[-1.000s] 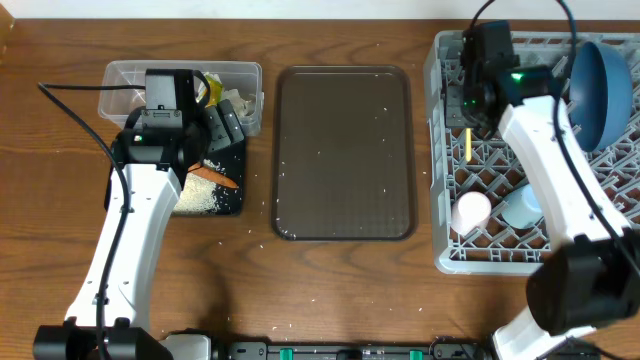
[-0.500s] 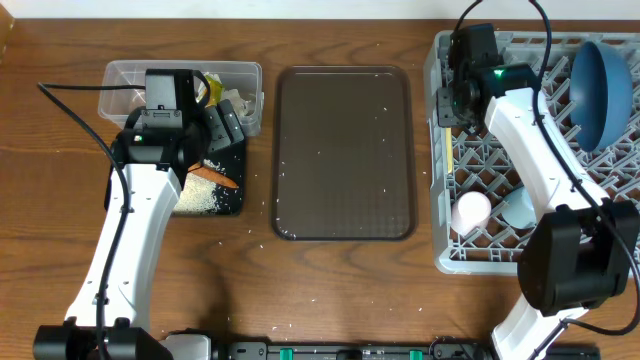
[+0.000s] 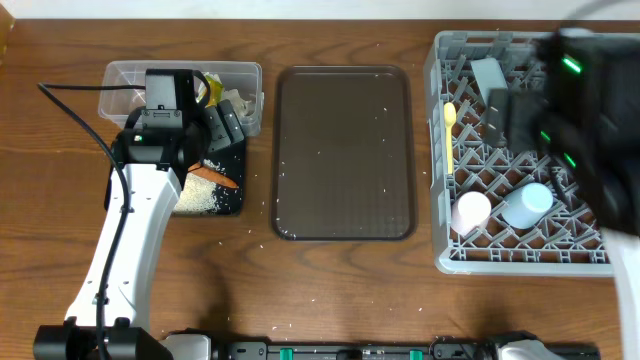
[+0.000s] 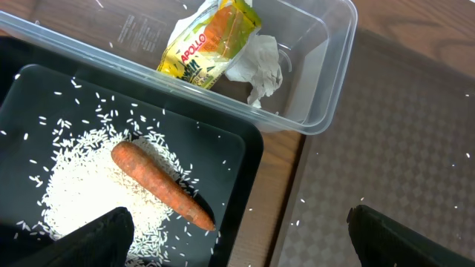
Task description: Sort waste into correct bins and load items into the dishwasher rack
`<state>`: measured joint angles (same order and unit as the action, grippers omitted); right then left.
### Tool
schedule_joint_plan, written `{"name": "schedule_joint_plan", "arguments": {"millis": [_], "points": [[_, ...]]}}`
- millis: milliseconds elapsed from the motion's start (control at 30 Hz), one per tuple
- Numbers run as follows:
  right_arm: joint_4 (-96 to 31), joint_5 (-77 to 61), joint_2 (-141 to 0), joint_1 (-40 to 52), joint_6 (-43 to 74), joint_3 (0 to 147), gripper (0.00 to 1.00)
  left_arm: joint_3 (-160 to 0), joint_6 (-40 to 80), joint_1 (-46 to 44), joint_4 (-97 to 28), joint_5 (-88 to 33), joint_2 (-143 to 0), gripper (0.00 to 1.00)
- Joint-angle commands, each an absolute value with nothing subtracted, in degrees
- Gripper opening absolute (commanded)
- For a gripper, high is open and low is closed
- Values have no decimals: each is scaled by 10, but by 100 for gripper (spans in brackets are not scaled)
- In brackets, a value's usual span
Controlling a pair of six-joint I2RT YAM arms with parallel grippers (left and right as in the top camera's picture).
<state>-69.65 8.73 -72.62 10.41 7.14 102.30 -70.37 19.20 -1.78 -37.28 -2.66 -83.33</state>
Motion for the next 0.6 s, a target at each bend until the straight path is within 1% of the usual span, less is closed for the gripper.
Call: {"name": "schedule_joint_plan", "arguments": {"millis": [0, 100, 267, 367, 467, 567], "points": [[-701, 86, -692, 98, 74, 1022, 99, -706, 185, -17, -375, -25, -835, 95], [-705, 87, -645, 98, 72, 1022, 99, -706, 185, -17, -375, -25, -835, 95], [-773, 95, -588, 98, 59, 1020, 99, -706, 185, -17, -375, -25, -835, 95], [-786, 128, -563, 97, 59, 999, 99, -706, 185, -17, -375, -25, -835, 95], [-736, 164, -524, 90, 59, 932, 99, -706, 185, -17, -375, -25, -835, 95], [-618, 178, -464, 74, 54, 799, 99, -706, 185, -17, -375, -25, -835, 95]]}}
